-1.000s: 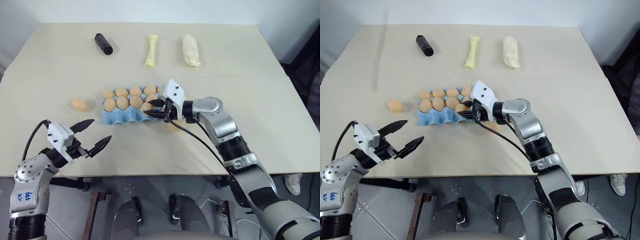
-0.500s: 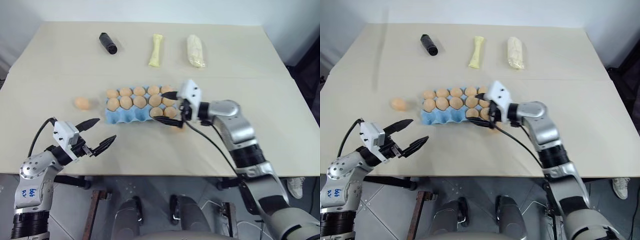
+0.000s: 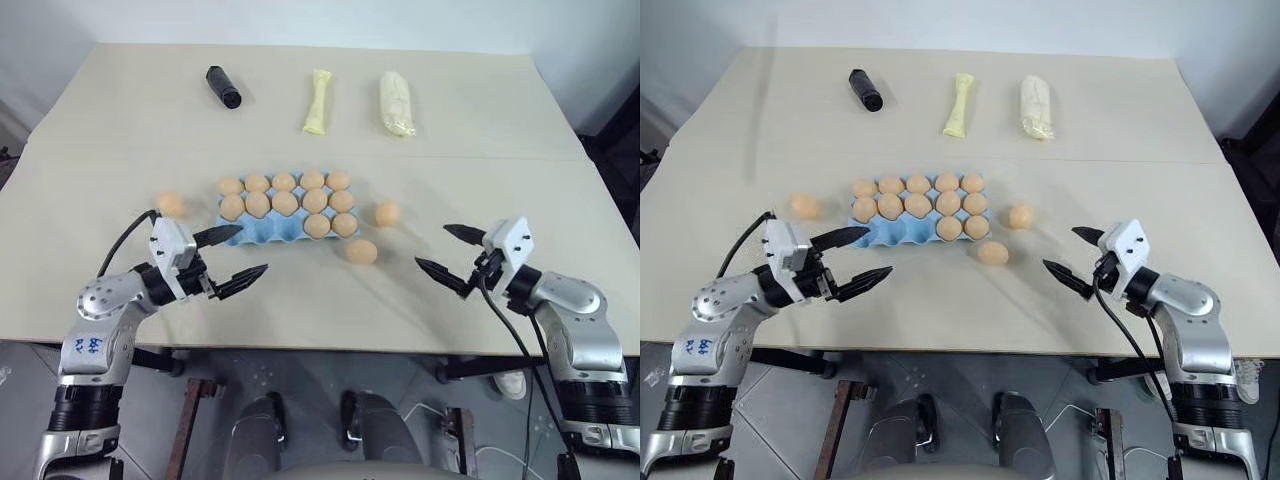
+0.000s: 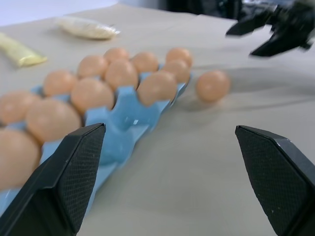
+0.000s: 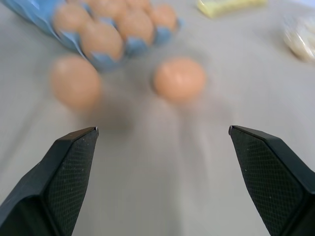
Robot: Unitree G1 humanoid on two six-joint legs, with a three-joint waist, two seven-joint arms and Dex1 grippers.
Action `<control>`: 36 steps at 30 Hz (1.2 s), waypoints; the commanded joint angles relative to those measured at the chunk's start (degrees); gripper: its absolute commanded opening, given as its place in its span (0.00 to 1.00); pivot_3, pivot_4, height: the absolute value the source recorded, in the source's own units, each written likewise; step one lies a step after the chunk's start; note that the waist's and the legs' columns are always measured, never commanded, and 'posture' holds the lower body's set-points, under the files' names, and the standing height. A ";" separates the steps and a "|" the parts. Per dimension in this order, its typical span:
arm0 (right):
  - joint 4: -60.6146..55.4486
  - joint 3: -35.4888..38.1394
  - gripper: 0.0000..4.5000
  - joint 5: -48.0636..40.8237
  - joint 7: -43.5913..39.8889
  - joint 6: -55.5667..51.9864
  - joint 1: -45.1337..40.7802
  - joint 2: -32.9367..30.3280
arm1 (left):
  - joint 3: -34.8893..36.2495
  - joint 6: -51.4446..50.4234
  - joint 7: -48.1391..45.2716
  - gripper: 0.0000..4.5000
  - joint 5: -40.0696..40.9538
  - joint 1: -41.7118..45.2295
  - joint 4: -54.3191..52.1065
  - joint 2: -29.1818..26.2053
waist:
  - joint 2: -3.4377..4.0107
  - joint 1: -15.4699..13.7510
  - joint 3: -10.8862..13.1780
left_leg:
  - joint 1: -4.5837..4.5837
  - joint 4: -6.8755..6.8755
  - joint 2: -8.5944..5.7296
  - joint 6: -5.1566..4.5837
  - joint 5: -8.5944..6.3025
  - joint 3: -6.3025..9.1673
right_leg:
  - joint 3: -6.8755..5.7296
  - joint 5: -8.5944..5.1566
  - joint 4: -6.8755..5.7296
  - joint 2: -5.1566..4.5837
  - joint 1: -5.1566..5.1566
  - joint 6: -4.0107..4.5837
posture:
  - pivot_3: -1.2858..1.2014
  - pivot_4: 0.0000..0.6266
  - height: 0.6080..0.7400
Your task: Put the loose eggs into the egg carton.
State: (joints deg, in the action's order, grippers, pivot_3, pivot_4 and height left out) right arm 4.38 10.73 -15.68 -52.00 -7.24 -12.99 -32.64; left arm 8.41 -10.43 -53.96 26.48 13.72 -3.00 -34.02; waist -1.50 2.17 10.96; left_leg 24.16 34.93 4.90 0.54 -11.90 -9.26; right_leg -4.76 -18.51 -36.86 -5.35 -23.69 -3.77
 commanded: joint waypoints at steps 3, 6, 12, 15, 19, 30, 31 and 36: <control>1.17 -2.20 0.99 -0.77 -0.07 -3.49 -4.96 -0.70 | 1.10 3.08 -0.62 1.00 -0.49 0.70 1.52 -0.14 | 0.00 0.59 0.00 | 0.00 0.06 0.12 -0.02 0.00 0.01 | 0.01 0.02 -0.04 -0.01 0.00 0.00 | 0.52 0.24 1.00; 7.27 -5.37 0.99 1.04 1.08 -3.79 -12.89 1.30 | 1.59 3.50 -0.07 1.00 -0.02 0.94 1.67 0.39 | 0.01 0.96 0.01 | 0.01 0.10 0.15 -0.09 0.05 -0.02 | 0.04 0.13 -0.04 -0.05 0.00 -0.04 | 0.52 0.24 1.00; 21.87 -10.98 0.99 5.65 0.16 0.24 -25.30 4.89 | 2.61 2.88 1.27 1.00 0.66 -2.05 -1.28 0.55 | 0.02 1.08 0.01 | 0.02 0.10 0.20 -0.29 0.18 -0.04 | 0.12 0.17 -0.03 -0.04 -0.02 0.00 | 0.52 0.24 1.00; 30.28 -12.24 0.99 7.17 -0.33 3.97 -29.64 6.44 | 4.38 2.59 2.67 1.00 1.49 -4.65 -3.09 0.61 | 0.02 1.00 0.01 | 0.08 0.07 0.19 -0.30 0.16 -0.05 | 0.17 0.15 0.01 -0.06 -0.04 -0.03 | 0.52 0.24 1.00; 39.60 -12.56 0.99 8.12 -1.01 7.61 -34.57 8.08 | 5.87 2.19 3.71 1.00 2.09 -7.65 -5.49 0.50 | 0.02 1.07 0.02 | 0.09 0.11 0.12 -0.28 0.14 -0.14 | 0.15 0.11 0.04 -0.09 -0.04 -0.12 | 0.52 0.24 1.00; 41.37 -11.80 0.57 7.81 -6.51 11.69 -39.08 7.61 | 10.76 1.16 6.26 1.00 3.27 -11.57 -6.69 0.09 | 0.04 1.39 0.02 | 0.03 0.12 0.15 -0.40 0.07 -0.20 | 0.31 0.14 -0.04 -0.13 -0.06 -0.14 | 0.52 0.24 1.00; 39.09 -12.02 0.57 7.38 -7.09 10.10 -39.20 7.78 | 11.37 1.21 6.43 1.00 3.38 -11.93 -6.26 0.17 | 0.05 1.43 0.03 | 0.03 0.13 0.15 -0.40 0.06 -0.20 | 0.32 0.14 -0.04 -0.13 -0.06 -0.14 | 0.52 0.24 1.00; 23.31 -16.14 0.57 6.06 -8.35 0.18 -39.12 12.07 | 13.82 2.02 6.39 1.00 3.03 -13.70 -2.81 -0.05 | 0.05 1.99 0.03 | 0.03 0.10 0.27 -0.16 -0.07 -0.18 | 0.45 0.13 -0.07 -0.11 -0.10 -0.07 | 0.52 0.24 1.00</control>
State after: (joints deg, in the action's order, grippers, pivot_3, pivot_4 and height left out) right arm 33.38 -4.01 -8.29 -59.58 -4.50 -51.17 -21.80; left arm 20.57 -9.25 -47.64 28.70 0.65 -5.96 -33.75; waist -1.45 4.16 10.99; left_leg 24.20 35.03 5.21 0.45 -12.00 -9.43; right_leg -4.32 -18.37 -36.93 -5.46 -23.80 -3.79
